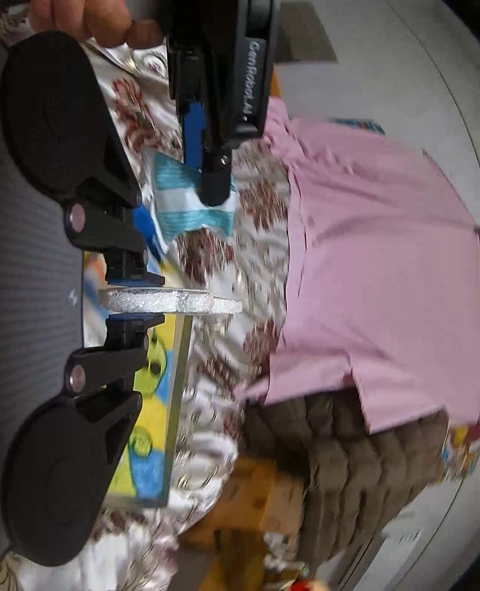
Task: Organize soft objects
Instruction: 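Lift the blue-white packet and white sponge over the tray with both grippers, then lower the packet and sponge into the tray and open both grippers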
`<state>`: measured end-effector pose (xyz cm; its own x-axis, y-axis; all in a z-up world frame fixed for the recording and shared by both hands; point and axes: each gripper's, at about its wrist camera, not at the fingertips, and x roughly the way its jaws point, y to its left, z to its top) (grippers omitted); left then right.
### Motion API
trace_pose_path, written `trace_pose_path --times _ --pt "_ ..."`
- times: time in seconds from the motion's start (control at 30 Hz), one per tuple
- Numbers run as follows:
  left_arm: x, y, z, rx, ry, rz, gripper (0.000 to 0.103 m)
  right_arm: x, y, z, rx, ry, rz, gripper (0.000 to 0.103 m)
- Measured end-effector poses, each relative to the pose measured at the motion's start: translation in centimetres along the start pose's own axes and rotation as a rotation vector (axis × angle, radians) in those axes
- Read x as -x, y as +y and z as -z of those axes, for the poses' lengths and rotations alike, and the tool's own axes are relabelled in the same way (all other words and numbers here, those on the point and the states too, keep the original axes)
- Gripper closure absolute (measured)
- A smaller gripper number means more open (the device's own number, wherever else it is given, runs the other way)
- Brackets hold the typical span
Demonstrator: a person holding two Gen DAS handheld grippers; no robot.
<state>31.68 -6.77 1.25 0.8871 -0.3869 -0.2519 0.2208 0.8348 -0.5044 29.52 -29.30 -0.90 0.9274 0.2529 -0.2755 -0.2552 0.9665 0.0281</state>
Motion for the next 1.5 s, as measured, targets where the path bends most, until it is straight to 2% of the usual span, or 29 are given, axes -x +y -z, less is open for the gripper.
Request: trace_pose_path --times 0.2,0.4,0.7,1.0,1.2,1.37,1.5 --pt "-5.2 -3.0 0.3 -0.03 0.053 0.038 0.063 -0.6 -4.3 0.5 -0.096 -0.005 0.049 0.088" --pt "-9.5 -4.5 1.9 -0.059 0.122 0.042 0.063 -1.8 -7.2 1.6 -0.172 0.033 0.082 0.088" --pt "-13.3 -5.5 4.0 -0.087 0.211 0.02 0.063 -2.3 -9.0 2.8 -0.246 0.072 0.101 0.086" --pt "-14.6 -5.3 4.7 -0.076 0.259 -0.014 0.061 -2.3 -9.4 2.9 -0.268 0.086 0.131 0.077" --pt "-14.4 -5.2 4.8 -0.078 0.253 -0.022 0.06 -2.4 -9.3 3.0 -0.264 0.097 0.144 0.07" --pt "-14.2 -5.4 4.7 -0.086 0.244 -0.019 0.055 -2.4 -9.4 3.0 -0.263 0.104 0.152 0.058" --pt "-13.9 -5.4 4.7 -0.085 0.233 -0.026 0.051 -2.5 -9.3 3.0 -0.261 0.11 0.149 0.053"
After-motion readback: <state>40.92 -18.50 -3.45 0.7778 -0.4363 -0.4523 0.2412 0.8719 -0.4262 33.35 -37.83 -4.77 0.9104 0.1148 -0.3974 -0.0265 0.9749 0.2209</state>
